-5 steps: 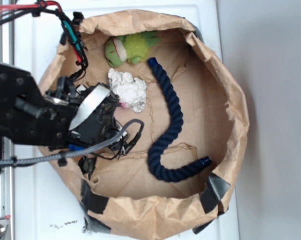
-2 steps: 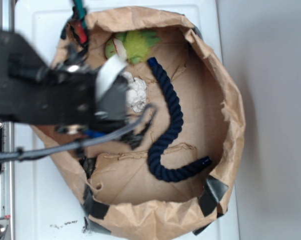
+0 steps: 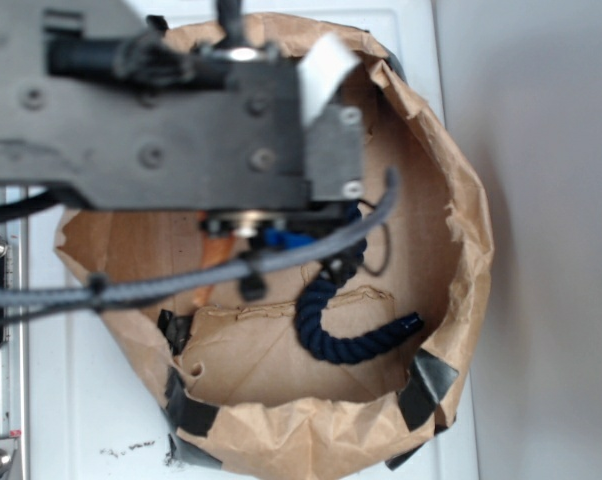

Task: Grab the shell.

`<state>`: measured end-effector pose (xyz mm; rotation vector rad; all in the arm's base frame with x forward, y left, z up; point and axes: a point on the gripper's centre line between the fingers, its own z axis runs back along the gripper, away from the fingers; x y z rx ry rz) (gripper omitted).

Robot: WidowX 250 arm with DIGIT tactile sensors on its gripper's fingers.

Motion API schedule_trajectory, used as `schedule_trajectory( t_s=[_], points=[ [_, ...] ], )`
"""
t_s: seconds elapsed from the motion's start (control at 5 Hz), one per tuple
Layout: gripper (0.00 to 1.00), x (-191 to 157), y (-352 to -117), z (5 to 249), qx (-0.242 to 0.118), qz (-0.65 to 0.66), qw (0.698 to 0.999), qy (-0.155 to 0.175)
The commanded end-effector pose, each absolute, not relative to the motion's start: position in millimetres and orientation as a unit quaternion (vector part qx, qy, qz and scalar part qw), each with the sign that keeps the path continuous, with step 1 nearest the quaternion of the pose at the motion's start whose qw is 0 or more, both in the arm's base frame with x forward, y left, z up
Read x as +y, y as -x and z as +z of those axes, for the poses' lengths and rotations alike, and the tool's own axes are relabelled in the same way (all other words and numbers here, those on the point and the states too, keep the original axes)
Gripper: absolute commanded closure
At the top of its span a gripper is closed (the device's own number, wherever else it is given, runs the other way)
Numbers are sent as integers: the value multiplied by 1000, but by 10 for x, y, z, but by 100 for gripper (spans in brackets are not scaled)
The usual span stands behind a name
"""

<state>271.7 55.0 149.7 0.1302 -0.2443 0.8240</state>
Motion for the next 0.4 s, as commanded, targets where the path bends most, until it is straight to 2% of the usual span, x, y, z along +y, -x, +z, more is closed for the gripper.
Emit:
schedule_trajectory(
  t_s=[0.0,0.2],
  points=[
    [100,707,-2819,1992,-128,417,900,-16],
    [100,681,-2831,2069,-136,418,898,-4]
  ],
)
